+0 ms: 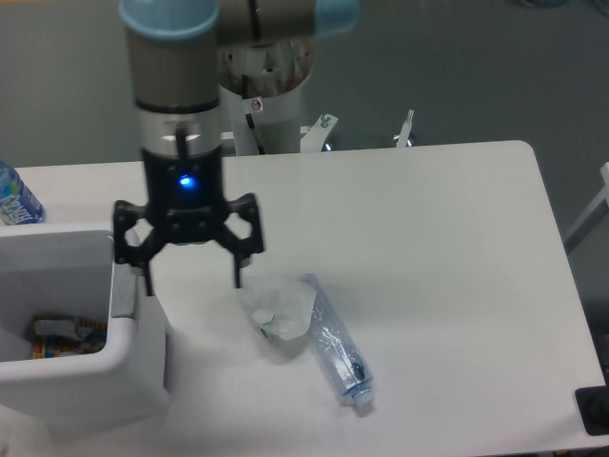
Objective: Open the trash can
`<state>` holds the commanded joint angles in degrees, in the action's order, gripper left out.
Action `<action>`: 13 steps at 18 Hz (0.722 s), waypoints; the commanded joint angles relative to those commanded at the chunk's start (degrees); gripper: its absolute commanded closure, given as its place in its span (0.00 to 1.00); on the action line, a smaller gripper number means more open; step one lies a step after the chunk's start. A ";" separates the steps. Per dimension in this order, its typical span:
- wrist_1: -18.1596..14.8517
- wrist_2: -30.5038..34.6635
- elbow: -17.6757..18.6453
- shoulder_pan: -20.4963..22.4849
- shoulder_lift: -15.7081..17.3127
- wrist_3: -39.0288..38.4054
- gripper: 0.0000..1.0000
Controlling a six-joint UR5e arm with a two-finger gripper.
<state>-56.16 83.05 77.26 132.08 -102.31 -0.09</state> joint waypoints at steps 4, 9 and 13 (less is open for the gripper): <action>-1.14 8.94 1.14 3.79 0.88 9.03 0.00; -4.65 15.03 4.83 7.57 3.25 24.22 0.00; -6.77 21.71 8.43 10.21 5.27 38.74 0.00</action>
<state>-62.93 104.76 85.69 142.29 -97.04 38.65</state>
